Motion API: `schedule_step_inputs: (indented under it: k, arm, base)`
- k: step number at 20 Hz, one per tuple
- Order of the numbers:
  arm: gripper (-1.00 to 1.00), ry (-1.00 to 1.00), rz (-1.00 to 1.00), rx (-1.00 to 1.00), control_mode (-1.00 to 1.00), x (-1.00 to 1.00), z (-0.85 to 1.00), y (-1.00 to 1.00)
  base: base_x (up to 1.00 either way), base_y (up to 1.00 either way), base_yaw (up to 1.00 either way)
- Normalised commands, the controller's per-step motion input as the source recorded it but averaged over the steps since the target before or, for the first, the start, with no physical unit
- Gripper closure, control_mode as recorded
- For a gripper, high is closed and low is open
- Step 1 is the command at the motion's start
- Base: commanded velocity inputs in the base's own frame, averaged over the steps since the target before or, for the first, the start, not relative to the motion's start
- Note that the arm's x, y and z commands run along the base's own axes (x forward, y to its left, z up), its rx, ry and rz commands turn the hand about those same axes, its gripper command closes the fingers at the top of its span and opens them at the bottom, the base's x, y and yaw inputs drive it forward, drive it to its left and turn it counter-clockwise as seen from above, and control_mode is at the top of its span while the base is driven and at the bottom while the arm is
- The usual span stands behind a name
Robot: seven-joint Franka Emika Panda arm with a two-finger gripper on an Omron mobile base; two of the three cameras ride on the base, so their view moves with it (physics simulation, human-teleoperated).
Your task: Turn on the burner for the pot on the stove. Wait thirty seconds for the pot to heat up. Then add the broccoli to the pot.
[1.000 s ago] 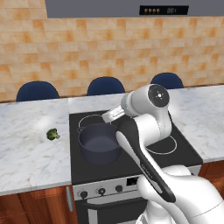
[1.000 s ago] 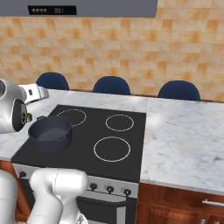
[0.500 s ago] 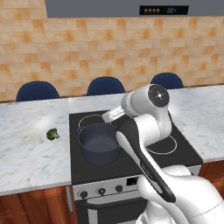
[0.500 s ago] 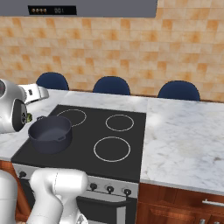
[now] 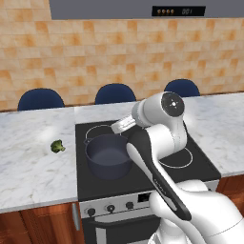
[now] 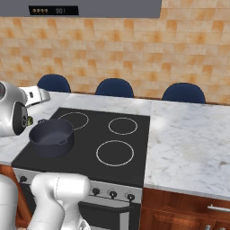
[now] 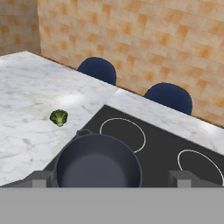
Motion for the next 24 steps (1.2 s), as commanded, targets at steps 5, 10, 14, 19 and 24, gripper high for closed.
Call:
schedule_step_inputs:
  k: [5,10,14,19,24]
  arm:
    - [-1.00,0.00,0.00,0.00,-1.00,0.00,0.00,0.00]
    - [-1.00,0.00,0.00,0.00,-1.00,0.00,0.00,0.00]
    - [-1.00,0.00,0.00,0.00,-1.00,0.00,0.00,0.00]
    - [-1.00,0.00,0.00,0.00,-1.00,0.00,0.00,0.00]
    - [-1.00,0.00,0.00,0.00,-1.00,0.00,0.00,0.00]
  base:
    - [0.00,0.00,0.00]
    - [0.00,0.00,0.00]
    - [0.00,0.00,0.00]
    - [0.00,0.00,0.00]
    - [0.00,0.00,0.00]
